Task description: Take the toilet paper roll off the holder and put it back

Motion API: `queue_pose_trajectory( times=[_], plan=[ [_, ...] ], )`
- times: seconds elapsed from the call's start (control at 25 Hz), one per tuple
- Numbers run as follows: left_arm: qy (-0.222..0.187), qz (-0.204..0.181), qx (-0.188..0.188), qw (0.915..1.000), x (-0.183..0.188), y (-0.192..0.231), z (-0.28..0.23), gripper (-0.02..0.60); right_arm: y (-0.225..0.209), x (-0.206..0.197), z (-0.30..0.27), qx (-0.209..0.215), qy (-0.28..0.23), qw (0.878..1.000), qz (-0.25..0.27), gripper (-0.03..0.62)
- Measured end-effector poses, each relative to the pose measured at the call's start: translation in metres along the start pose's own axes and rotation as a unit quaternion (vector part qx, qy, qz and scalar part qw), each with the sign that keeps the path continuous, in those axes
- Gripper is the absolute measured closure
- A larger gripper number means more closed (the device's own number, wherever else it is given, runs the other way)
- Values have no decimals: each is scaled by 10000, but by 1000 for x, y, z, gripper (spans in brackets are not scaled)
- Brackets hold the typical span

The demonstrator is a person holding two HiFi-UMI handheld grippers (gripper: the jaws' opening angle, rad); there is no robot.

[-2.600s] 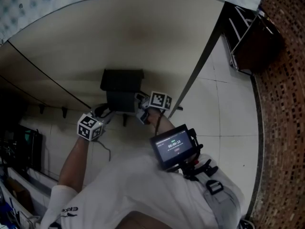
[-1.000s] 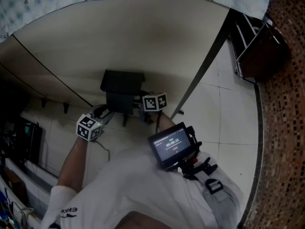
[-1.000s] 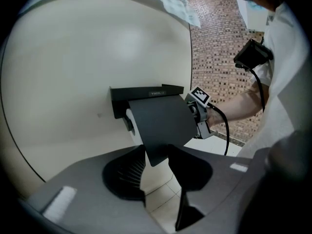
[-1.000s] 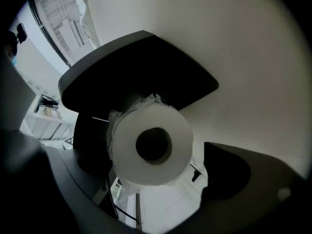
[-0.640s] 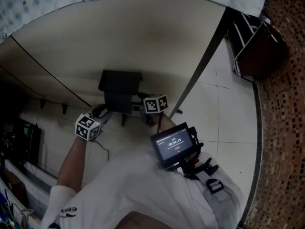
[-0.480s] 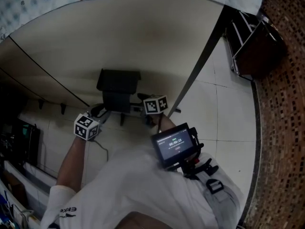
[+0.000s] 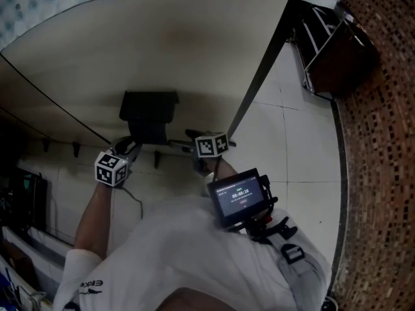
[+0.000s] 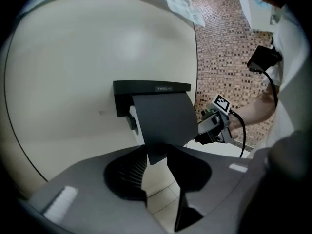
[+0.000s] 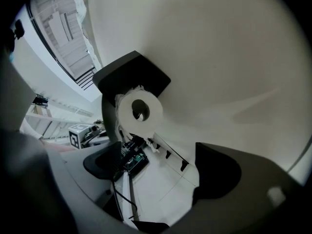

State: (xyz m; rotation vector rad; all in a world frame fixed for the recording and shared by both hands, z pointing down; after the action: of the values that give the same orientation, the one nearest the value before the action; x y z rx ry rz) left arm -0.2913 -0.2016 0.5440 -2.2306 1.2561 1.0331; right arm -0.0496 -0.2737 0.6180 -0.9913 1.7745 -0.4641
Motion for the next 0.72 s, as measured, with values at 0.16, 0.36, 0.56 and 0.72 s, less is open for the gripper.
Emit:
queue_pose_trajectory(
  times=[0.16, 0.36, 0.56, 0.72],
  plan=[
    [-40, 153, 53, 9999, 2, 3, -7, 460, 7, -10, 13, 62, 4, 10000, 31, 296],
    [-90, 269, 73, 9996, 2, 3, -11, 465, 11, -16, 27, -133, -31, 9998, 140, 438],
    [-95, 259, 103, 9996, 3, 3, -14, 466, 12, -19, 38, -295, -98, 9995, -62, 580],
    [-107, 252, 139, 9995, 4, 4, -16, 468, 18, -19, 43, -232, -105, 9997, 7, 580]
  ],
)
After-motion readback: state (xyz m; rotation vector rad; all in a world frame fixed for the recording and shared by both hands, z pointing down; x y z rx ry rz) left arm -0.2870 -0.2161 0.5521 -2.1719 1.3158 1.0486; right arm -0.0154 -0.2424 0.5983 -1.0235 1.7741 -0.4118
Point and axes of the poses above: the fingertips, and each gripper's own axes: z backward along the fingers, y to its left, x out of its top, the point moved 8 cm from there along z, backward along the fingers, and after that the axes turned 11 degrees about y, right-handed, at the moved point
